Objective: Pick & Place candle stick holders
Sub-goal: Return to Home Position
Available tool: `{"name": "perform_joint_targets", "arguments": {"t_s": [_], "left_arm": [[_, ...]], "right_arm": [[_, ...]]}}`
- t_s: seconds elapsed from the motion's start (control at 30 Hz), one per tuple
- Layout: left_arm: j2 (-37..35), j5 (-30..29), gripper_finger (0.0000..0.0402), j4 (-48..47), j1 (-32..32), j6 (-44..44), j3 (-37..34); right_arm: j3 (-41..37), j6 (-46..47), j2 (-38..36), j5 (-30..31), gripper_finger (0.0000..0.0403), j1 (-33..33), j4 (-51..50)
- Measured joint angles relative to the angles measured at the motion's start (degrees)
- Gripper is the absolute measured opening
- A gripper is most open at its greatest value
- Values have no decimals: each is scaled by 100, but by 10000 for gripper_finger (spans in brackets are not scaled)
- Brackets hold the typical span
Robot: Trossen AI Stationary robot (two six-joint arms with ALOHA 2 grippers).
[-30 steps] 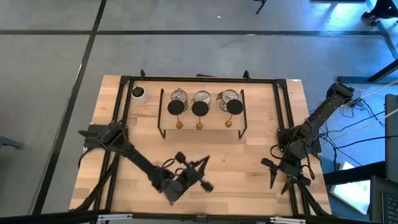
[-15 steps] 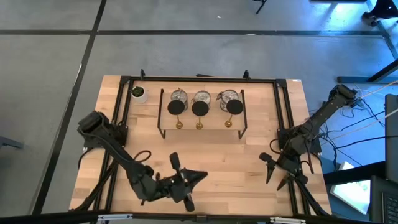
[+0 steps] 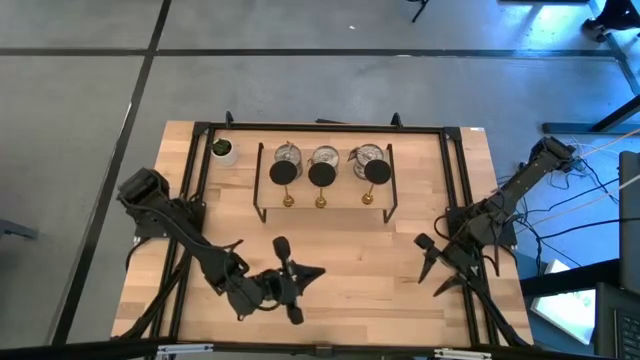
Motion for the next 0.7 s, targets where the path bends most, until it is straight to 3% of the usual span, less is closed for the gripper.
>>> {"name": "perform_joint_targets", "arguments": {"t_s": [0.13, 0.3, 0.53, 0.7], "left_arm": [[-311, 282, 1, 104, -135, -89, -331], [-534, 210, 1, 301, -359, -64, -710], [-621, -53, 1, 377, -501, -60, -1028], [-643, -56, 1, 426, -501, 21, -1069]], "right_arm": [[0, -2, 0, 233, 211, 8, 50], [0, -122, -138, 818, 211, -223, 43], [0, -428, -693, 154, 211, -825, -283], [0, -473, -1020, 83, 211, -1303, -783]]}}
